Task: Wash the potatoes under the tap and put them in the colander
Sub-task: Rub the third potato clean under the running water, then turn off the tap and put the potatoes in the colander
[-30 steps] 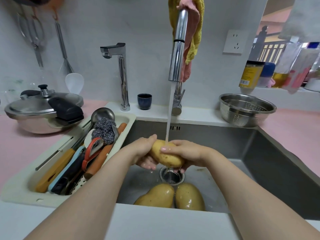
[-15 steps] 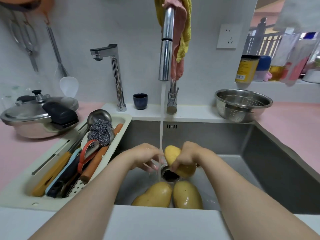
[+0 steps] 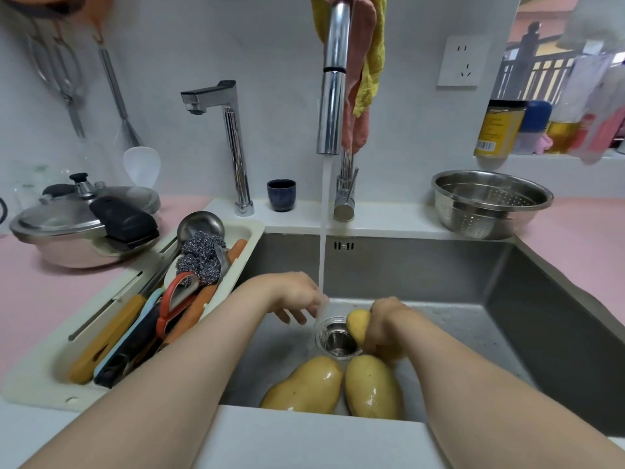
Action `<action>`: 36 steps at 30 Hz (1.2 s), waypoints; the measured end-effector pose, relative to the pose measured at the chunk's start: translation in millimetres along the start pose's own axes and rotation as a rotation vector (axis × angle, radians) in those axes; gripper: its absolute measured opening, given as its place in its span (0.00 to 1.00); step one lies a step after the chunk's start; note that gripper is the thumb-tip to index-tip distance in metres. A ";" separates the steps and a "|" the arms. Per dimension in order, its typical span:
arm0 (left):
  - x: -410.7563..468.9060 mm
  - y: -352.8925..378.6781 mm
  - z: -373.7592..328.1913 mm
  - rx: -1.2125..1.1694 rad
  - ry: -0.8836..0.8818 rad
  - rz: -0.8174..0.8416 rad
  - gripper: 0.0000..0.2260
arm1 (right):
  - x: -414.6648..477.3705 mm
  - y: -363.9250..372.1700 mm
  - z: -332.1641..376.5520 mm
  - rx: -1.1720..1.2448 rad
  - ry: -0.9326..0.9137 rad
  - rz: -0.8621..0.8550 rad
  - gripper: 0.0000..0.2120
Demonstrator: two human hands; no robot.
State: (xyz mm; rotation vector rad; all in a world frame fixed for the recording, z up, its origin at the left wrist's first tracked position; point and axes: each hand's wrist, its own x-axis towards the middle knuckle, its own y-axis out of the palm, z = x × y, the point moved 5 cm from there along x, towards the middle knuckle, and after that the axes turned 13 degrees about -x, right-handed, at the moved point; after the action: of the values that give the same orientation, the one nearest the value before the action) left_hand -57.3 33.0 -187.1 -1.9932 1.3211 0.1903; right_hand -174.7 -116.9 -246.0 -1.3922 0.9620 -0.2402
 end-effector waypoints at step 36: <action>31.3 -74.7 -77.4 -0.052 0.439 -0.401 0.14 | -5.2 -122.0 27.9 -0.113 -0.417 -0.805 0.22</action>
State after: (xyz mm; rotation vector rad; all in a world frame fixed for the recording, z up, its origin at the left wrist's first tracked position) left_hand 0.6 -23.9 -109.9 -2.3839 1.1389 -0.4275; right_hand -112.1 -120.7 -137.7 -1.7933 0.0368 -0.4721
